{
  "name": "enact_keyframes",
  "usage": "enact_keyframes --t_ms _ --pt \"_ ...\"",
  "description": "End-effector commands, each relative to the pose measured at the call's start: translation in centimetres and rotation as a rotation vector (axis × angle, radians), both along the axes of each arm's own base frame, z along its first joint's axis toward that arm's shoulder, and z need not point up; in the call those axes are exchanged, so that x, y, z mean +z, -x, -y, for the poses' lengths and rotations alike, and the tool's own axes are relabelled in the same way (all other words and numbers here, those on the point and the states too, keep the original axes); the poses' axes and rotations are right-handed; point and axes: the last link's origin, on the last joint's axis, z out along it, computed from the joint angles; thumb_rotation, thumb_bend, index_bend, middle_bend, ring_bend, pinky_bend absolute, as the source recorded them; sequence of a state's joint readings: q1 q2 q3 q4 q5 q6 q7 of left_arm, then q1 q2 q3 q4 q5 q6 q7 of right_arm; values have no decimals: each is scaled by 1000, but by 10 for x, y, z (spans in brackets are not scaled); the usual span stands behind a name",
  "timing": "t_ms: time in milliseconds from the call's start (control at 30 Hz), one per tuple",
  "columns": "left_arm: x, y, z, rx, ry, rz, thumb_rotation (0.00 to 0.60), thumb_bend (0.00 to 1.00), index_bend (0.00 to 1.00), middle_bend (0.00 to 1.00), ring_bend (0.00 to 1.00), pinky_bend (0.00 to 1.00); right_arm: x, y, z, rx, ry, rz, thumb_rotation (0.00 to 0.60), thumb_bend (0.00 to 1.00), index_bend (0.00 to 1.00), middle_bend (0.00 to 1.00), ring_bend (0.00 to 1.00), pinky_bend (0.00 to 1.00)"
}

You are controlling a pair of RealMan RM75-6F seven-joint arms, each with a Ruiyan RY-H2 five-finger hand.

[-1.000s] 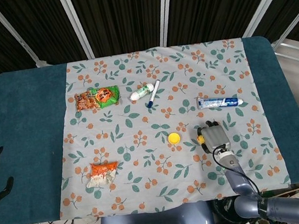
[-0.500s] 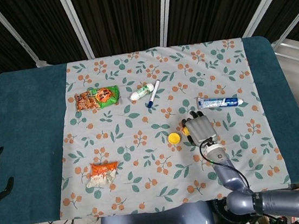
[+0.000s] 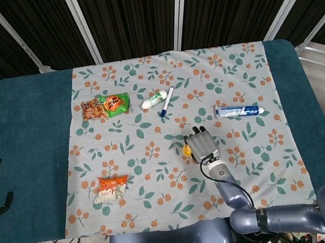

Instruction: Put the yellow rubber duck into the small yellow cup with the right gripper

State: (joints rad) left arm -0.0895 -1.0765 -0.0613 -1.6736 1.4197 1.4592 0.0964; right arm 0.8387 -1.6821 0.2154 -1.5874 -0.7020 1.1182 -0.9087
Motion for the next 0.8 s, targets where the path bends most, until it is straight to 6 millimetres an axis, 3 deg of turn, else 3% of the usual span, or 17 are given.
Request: enact_keyframes --t_ms 33,633,800 --pt "0 0 -1 -3 1 -5 600 378 0 0 0 0 -5 0 0 3 -1 -11 600 398 433 449 162 183" --pt "-1 0 0 -1 3 -11 600 378 0 0 0 0 -10 9 2 -16 -6 -6 600 331 432 417 161 183" --pt "-1 0 -1 0 2 -10 600 378 0 0 0 0 -10 10 2 -17 -9 -12 600 233 282 283 119 183"
